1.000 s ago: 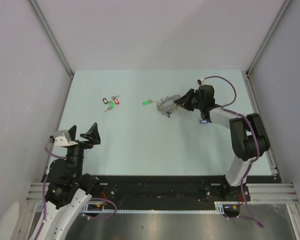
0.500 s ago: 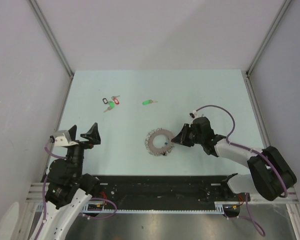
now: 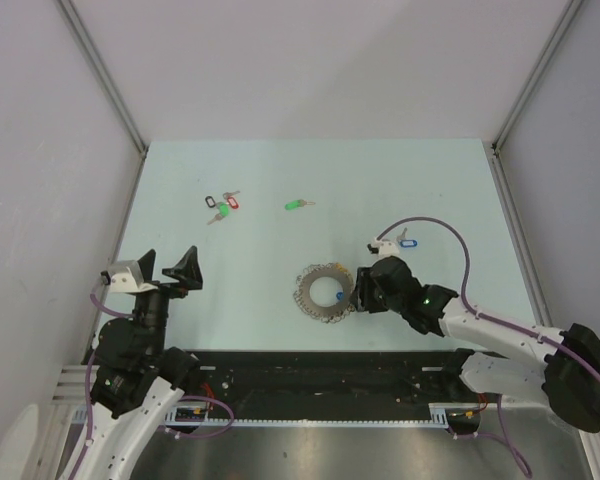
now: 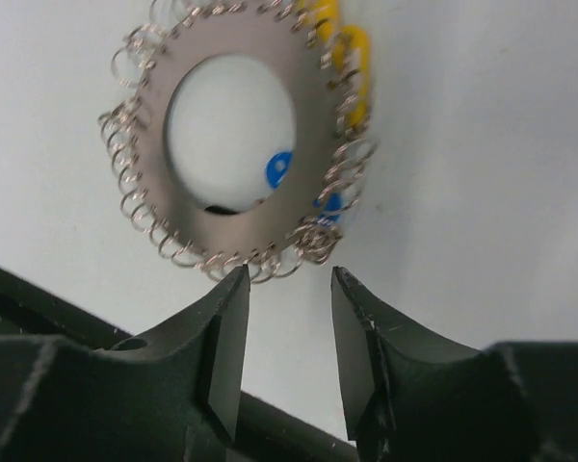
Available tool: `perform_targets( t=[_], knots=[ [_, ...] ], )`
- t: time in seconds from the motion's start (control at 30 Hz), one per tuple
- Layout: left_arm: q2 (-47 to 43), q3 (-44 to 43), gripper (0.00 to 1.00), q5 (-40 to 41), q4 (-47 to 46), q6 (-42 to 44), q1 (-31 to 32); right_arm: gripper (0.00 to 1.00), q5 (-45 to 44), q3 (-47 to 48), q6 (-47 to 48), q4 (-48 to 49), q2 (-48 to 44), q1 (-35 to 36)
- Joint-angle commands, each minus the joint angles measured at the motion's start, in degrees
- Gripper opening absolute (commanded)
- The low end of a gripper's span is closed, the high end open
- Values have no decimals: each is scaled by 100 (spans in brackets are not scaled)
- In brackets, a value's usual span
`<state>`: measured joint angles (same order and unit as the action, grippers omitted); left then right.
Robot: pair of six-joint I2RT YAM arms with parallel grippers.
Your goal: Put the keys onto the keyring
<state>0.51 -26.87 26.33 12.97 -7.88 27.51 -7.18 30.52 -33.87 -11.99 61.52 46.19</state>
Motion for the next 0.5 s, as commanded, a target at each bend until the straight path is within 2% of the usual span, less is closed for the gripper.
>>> perform_targets(
  t=[0.0, 0.03, 0.17, 0.47],
  knots=[
    [-139, -29, 100, -101, -84, 111, 18, 40, -784, 252, 152, -111, 18, 740],
    [-148, -29, 100, -110, -84, 111, 18, 37, -872, 305, 135, -76, 79, 1072],
    [-139, -29, 100, -119, -84, 111, 18, 31, -1487, 577, 91, 21, 736, 1689],
    [-166, -28, 100, -119, -58, 102, 18, 27, -1857, 1236, -41, 13, 2083, 2122]
  ],
)
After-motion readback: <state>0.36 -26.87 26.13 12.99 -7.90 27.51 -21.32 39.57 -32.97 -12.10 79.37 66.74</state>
